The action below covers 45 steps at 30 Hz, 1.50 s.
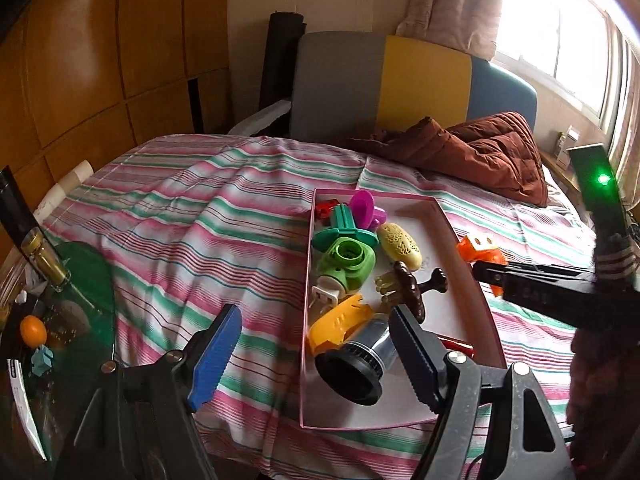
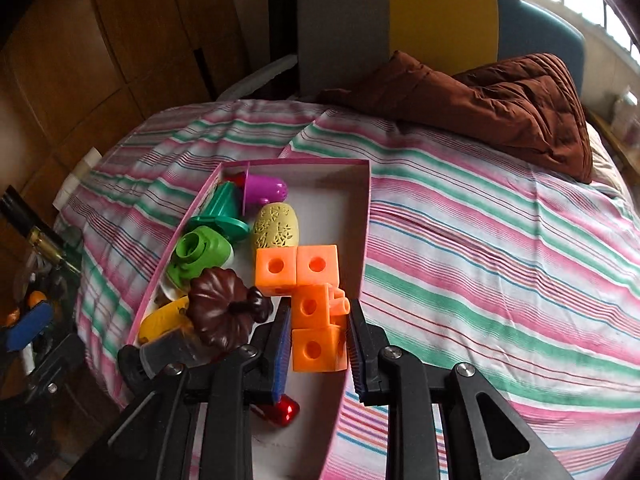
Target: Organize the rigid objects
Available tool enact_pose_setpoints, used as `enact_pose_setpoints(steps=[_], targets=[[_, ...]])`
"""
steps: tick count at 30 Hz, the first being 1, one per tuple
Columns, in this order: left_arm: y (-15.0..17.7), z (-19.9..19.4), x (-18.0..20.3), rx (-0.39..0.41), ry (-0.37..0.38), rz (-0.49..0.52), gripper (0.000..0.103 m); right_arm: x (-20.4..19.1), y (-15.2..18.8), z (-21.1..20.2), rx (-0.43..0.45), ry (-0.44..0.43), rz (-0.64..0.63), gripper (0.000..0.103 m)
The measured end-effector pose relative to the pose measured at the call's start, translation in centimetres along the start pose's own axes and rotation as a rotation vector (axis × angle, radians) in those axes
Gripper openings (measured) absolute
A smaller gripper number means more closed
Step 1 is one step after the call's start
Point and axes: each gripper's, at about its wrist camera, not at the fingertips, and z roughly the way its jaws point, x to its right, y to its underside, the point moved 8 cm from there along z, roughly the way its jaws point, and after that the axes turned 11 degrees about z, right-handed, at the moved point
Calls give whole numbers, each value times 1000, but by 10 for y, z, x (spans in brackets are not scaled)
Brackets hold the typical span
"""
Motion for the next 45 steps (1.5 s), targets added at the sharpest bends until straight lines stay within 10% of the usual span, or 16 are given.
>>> enact_pose_setpoints(steps=[24, 37, 45], targets=[[5, 12, -3, -57, -17, -23, 77, -8, 21, 53, -95, 27, 29, 37], [-8, -10, -4, 43, -88, -9, 77, -14, 13, -15, 112, 30, 17, 77], [-5, -22, 1, 65, -68, -10, 75, 0, 31, -58, 242, 121, 30, 84]])
